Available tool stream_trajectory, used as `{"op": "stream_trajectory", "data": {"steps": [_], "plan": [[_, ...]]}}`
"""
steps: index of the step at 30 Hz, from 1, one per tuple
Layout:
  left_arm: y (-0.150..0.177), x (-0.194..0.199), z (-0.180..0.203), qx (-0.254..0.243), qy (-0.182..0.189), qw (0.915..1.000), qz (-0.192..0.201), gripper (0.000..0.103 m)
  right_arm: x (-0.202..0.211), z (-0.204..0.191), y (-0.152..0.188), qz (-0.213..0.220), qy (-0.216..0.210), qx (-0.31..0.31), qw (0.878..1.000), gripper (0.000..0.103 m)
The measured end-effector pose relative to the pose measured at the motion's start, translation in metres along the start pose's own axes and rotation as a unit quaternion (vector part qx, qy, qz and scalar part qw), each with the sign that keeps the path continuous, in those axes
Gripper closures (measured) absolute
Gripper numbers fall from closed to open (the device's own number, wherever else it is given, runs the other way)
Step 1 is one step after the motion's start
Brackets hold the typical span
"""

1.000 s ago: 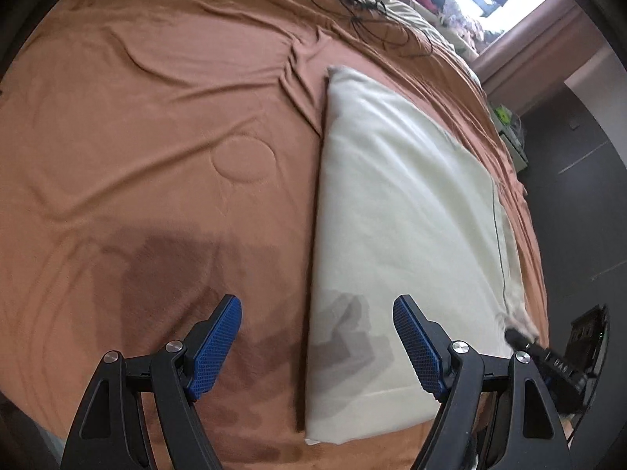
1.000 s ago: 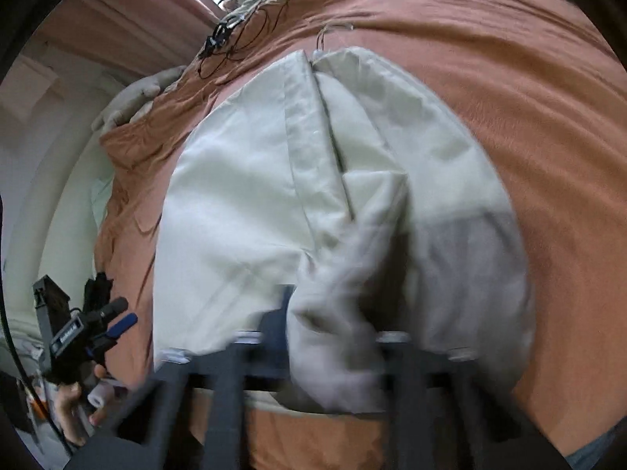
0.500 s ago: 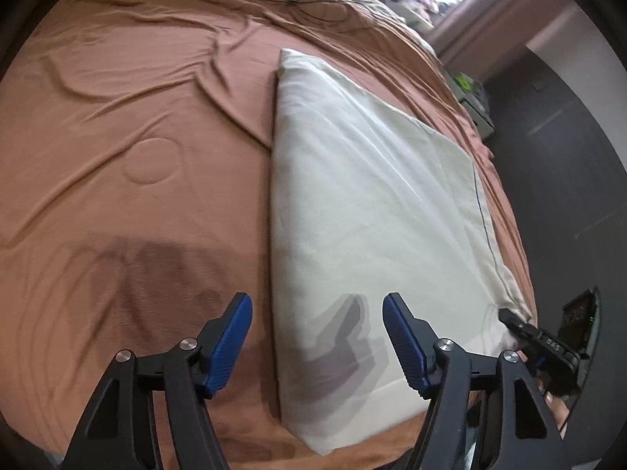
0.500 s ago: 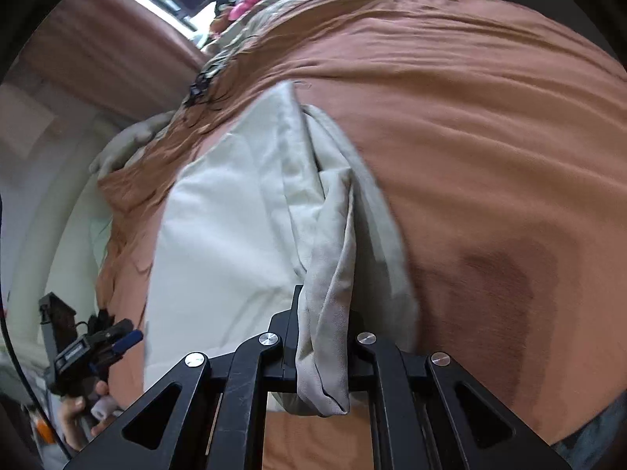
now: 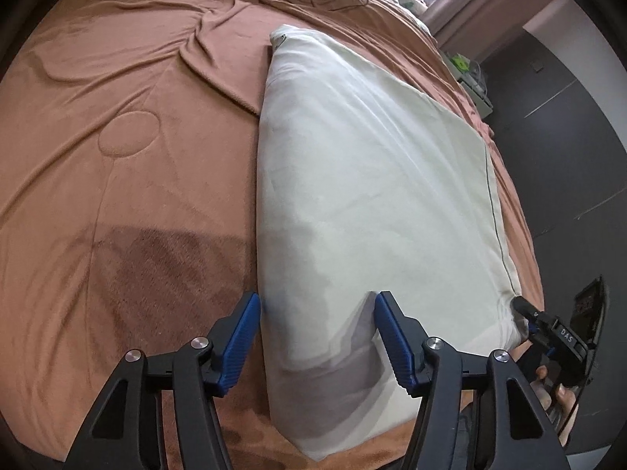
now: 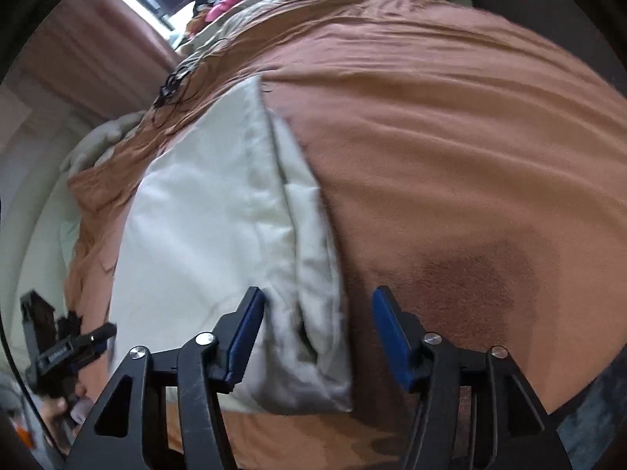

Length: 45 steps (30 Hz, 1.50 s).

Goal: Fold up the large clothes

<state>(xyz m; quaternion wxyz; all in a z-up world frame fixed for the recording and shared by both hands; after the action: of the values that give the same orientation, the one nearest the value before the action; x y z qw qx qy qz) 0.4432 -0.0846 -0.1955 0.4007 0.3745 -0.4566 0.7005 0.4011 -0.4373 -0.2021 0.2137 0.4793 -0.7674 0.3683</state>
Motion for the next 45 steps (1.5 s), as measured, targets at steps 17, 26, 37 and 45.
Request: {"op": "stream_trajectory", "data": {"steps": [17,26,37,45], "plan": [[0.013,0.014,-0.001,0.011,0.010,0.9999,-0.004,0.074,0.004,-0.020,0.022,-0.014,-0.081,-0.022,0.996,0.090],[0.024,0.036,-0.006,-0.019,0.000,0.9997,-0.016,0.080,0.026,-0.044,0.063,-0.033,-0.102,-0.005,0.994,0.091],[0.007,0.019,-0.012,-0.019,-0.013,0.9995,-0.022,0.066,0.002,-0.003,0.045,-0.067,-0.088,-0.021,0.994,0.059],[-0.030,-0.004,-0.007,-0.017,-0.017,0.9995,-0.022,0.059,-0.033,0.008,-0.014,-0.068,-0.103,-0.019,0.992,0.041]]}}
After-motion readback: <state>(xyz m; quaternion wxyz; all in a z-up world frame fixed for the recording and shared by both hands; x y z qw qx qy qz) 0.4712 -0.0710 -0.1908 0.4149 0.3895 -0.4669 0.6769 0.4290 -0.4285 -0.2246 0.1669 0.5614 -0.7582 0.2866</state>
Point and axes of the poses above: each gripper's, at about its wrist camera, not at the fingertips, and x roughly against the way its jaws point, z to its right, y to its underside, the point moved 4 cm from there along -x, roughly the way its jaws point, and after that the axes turned 9 degrees about -y, right-handed, at the moved point
